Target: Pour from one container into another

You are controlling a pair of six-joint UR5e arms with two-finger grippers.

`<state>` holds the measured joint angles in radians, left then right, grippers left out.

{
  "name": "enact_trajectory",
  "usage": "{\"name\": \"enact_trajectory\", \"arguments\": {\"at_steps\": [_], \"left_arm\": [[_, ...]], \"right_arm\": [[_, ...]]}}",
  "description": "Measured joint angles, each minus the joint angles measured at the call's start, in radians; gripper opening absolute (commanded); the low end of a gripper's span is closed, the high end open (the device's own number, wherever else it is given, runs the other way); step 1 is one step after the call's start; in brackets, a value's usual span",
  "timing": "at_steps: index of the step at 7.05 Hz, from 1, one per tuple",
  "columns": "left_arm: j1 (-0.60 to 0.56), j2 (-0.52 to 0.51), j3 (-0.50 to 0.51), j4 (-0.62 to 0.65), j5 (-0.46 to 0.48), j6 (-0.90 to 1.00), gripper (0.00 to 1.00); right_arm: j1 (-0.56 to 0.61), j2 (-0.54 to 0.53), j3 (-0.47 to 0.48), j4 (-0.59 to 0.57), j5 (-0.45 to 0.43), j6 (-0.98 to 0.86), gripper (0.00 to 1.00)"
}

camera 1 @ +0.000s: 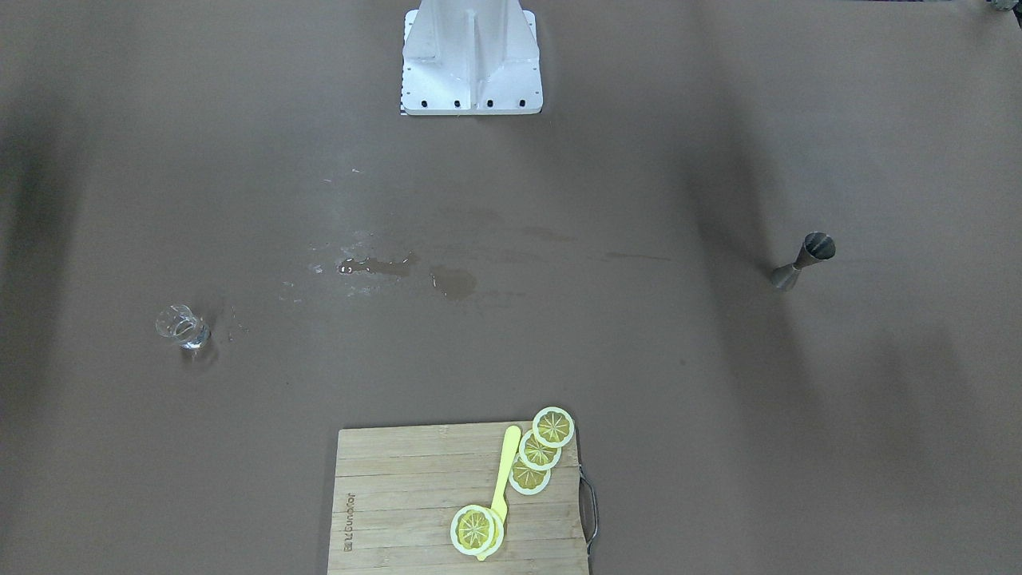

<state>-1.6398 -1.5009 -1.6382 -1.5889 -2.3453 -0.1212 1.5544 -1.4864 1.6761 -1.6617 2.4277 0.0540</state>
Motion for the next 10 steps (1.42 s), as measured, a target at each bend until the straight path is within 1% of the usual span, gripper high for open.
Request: {"name": "enact_trajectory", "arguments": {"at_steps": [1, 2, 3, 4, 5, 6, 7, 8, 9, 10], "left_arm": [[0.000, 0.002, 0.002, -0.003, 0.000, -0.001, 0.99], [0.000, 0.004, 0.014, -0.023, 0.000, -0.003, 0.99], [0.000, 0.005, 0.052, -0.090, 0.001, -0.006, 0.99], [0.000, 0.006, 0.127, -0.226, 0.001, -0.010, 0.99], [-0.001, 0.002, 0.217, -0.405, 0.005, -0.012, 0.99], [-0.001, -0.008, 0.286, -0.565, 0.028, -0.029, 0.99], [-0.001, -0.018, 0.308, -0.659, 0.061, -0.058, 0.99], [-0.001, -0.024, 0.311, -0.736, 0.094, -0.077, 0.99], [-0.001, -0.026, 0.319, -0.843, 0.150, -0.087, 0.99], [-0.001, -0.026, 0.330, -0.968, 0.216, -0.091, 0.99]], "right_arm": [[-0.018, 0.012, -0.007, 0.026, 0.019, -0.005, 1.00], [-0.043, 0.013, -0.014, 0.101, 0.029, -0.008, 1.00], [-0.071, 0.010, -0.024, 0.196, 0.034, -0.010, 1.00], [-0.097, 0.007, -0.032, 0.275, 0.037, -0.011, 1.00], [-0.122, -0.002, -0.036, 0.336, 0.036, -0.012, 1.00], [-0.155, -0.021, -0.051, 0.427, 0.031, -0.016, 1.00], [-0.188, -0.038, -0.093, 0.570, 0.023, -0.021, 1.00], [-0.215, -0.054, -0.151, 0.744, 0.009, -0.026, 1.00], [-0.244, -0.072, -0.208, 0.915, -0.011, -0.036, 1.00], [-0.271, -0.083, -0.257, 1.043, -0.032, -0.060, 1.00]]}}
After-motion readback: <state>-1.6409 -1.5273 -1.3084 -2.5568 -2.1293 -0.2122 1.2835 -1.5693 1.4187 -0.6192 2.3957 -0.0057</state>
